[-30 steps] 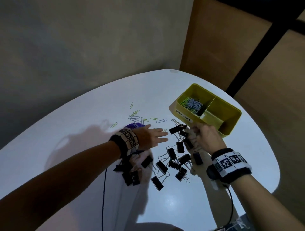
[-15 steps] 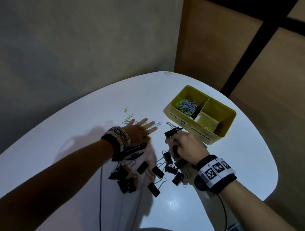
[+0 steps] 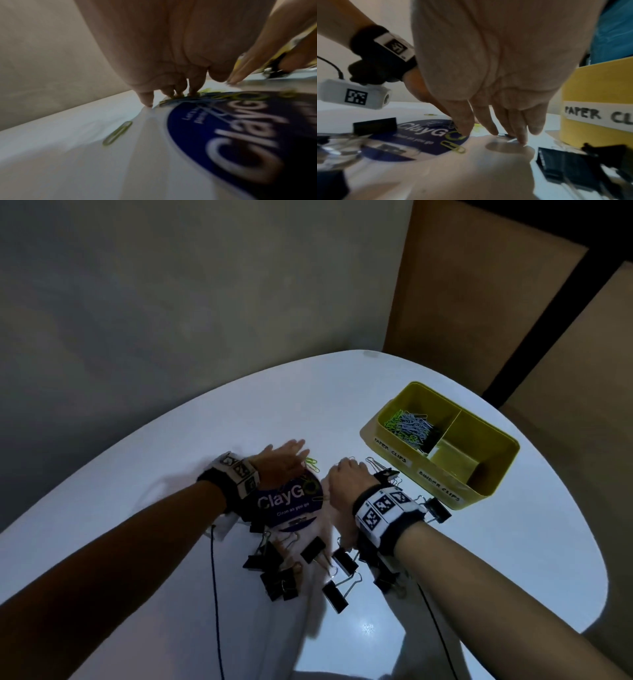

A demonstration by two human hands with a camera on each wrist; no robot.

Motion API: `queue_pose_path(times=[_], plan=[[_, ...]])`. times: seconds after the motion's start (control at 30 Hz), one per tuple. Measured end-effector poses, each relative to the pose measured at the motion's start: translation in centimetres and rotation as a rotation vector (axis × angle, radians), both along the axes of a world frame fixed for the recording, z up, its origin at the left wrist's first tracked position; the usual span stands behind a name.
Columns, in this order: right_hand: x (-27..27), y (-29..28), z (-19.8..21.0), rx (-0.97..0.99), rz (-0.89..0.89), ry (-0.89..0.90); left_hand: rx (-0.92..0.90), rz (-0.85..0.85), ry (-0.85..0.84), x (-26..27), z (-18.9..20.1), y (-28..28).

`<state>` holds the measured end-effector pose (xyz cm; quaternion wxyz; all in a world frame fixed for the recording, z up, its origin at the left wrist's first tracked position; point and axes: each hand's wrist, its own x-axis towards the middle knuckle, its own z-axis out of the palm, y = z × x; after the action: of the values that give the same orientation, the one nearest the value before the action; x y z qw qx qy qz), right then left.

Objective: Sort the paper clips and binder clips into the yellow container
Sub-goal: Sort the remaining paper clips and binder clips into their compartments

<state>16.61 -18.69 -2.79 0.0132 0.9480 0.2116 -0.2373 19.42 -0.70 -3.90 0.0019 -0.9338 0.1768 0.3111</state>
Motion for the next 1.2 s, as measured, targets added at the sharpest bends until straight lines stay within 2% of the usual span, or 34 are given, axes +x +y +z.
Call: queue_pose_path(times=[0.1, 0.23, 0.3, 0.4, 0.53, 0.67, 0.73, 0.8, 0.87, 1.07, 1.2], plan=[[-0.8, 0.9, -1.0, 0.097, 0.055, 0.025, -0.206, 0.033, -0.003, -2.7, 0.6, 1.5], [-0.8, 0.3, -1.1, 0.353, 0.029, 0.017, -0.419, 0.202, -0.287, -5.1, 0.2, 5.7], [-0.4, -0.1, -0.9, 0.352, -0.009, 0.012, -0.374, 0.24, -0.351, -6.2, -0.1, 7.2], [-0.1, 0.2, -0.6, 0.276, -0.048, 0.019, -0.251, 0.315, -0.273, -7.2, -0.2, 6.4], [0.0, 1.4, -0.5, 0.275, -0.049, 0.065, -0.351, 0.373, -0.215, -6.2, -0.7, 3.1], [0.0, 0.4, 0.2, 0.222, -0.074, 0.073, -0.435, 0.473, -0.319, -5.0, 0.5, 3.5], [-0.2, 0.1, 0.6, 0.167, -0.058, 0.102, -0.339, 0.45, -0.291, -5.2, 0.8, 4.0], [-0.3, 0.5, 0.7, 0.163, -0.047, 0.12, -0.24, 0.352, -0.223, -5.8, 0.5, 3.3], [-0.2, 1.3, 0.6, 0.185, -0.047, 0.106, -0.245, 0.323, -0.186, -6.3, -0.1, 2.0], [1.6, 2.5, 0.5, 0.228, -0.061, 0.023, -0.363, 0.403, -0.266, -3.8, 0.4, 1.6], [1.7, 2.3, -0.6, 0.304, -0.125, 0.012, -0.162, 0.378, -0.29, -3.5, 1.0, 2.5]])
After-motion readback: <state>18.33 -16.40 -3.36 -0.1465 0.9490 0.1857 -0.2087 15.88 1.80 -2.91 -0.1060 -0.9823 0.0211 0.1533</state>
